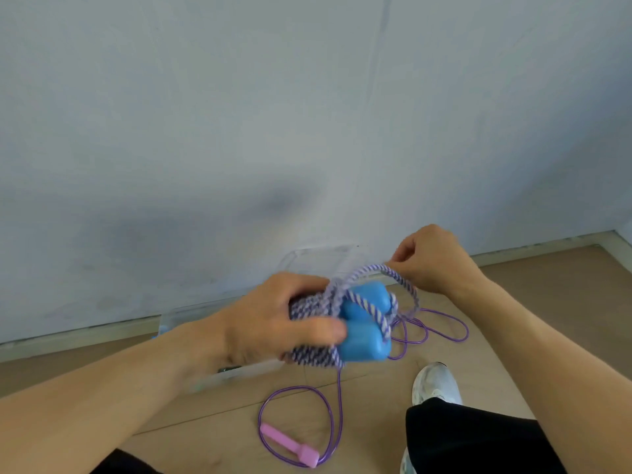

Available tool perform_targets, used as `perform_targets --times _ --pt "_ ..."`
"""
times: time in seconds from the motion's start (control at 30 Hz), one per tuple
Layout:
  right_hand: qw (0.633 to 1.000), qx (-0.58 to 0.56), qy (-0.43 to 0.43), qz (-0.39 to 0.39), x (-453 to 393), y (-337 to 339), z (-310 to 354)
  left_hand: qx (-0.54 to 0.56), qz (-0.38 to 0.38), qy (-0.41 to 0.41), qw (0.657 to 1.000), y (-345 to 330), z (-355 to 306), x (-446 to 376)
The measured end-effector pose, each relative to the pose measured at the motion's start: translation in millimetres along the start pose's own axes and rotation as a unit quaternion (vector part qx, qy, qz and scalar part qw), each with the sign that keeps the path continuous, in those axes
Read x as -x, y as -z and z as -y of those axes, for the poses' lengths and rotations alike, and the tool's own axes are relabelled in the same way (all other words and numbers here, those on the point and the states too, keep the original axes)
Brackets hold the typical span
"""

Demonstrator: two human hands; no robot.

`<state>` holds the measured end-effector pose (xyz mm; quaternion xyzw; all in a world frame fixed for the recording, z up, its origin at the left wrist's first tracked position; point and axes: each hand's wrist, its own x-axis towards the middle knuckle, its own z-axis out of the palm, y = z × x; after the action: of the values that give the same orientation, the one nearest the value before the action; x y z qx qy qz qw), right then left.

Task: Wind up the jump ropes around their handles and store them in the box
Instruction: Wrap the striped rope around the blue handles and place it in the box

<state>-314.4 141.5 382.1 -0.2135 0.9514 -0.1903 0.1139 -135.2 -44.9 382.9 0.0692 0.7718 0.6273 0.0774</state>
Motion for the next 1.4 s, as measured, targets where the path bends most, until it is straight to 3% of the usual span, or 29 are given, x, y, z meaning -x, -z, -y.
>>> perform_targets --times 0.1,0.2,0.27,0.33,0.4,0.47,0.57,0.67,0.73,0.83,0.9,0.97,1.03,1.07,1.17,1.3,1.4 --pt "0.997 0.049 0.007 0.060 -1.9 -9.1 -4.7 0.100 -0.072 -0.006 0.992 10.7 -3.0 -3.7" --pt "0.986 -0.152 0.066 0.004 2.5 -13.9 9.0 0.134 -0.057 0.033 0.989 20.1 0.1 -4.4" --pt "0.919 -0.366 0.116 0.094 8.7 -14.3 25.1 0.155 -0.024 0.082 0.984 19.9 0.0 -4.6" --pt "0.847 -0.478 0.152 0.176 14.3 -16.4 36.9 0.146 -0.044 0.128 0.980 19.7 2.4 -9.9" --pt "0.814 -0.511 0.188 0.201 18.1 -17.8 42.4 0.135 -0.062 0.156 0.977 19.3 6.3 -12.8" --pt "0.807 -0.511 0.211 0.209 19.5 -16.1 44.1 0.174 -0.050 0.151 0.972 20.8 12.9 -10.4" --pt "0.795 -0.479 0.247 0.278 22.7 -16.8 45.2 0.290 -0.074 0.194 0.934 16.5 -0.9 -11.1" --pt "0.766 -0.487 0.247 0.338 31.9 -26.6 49.7 0.353 0.085 0.185 0.913 19.9 -12.4 0.7" --pt "0.779 -0.480 0.225 0.335 35.6 -28.8 51.8 0.324 0.160 0.172 0.916 25.4 -10.8 1.4" --pt "0.844 -0.420 0.231 0.241 33.2 -28.0 50.1 0.301 0.148 0.217 0.917 32.8 0.7 0.0" --pt "0.882 -0.368 0.245 0.164 29.1 -29.9 48.9 0.297 0.091 0.209 0.927 30.3 2.8 -3.4" --pt "0.910 -0.316 0.246 0.108 24.3 -33.9 46.8 0.301 -0.038 0.208 0.930 24.1 1.6 -12.6" --pt "0.925 -0.284 0.232 0.097 21.8 -35.0 46.1 0.282 -0.166 0.196 0.924 20.2 5.3 -19.3" --pt "0.931 -0.276 0.216 0.102 20.8 -33.7 45.0 0.269 -0.174 0.192 0.928 19.2 4.6 -21.0" --pt "0.947 -0.249 0.166 0.120 24.3 -26.6 46.0 0.209 -0.093 0.168 0.959 22.5 0.3 -14.5" --pt "0.966 -0.170 0.145 0.132 30.1 -29.0 47.4 0.194 -0.182 0.149 0.952 31.3 3.4 -14.3" --pt "0.975 -0.117 0.139 0.124 35.4 -31.0 53.3 0.142 -0.207 0.146 0.957 31.4 9.3 -17.0"
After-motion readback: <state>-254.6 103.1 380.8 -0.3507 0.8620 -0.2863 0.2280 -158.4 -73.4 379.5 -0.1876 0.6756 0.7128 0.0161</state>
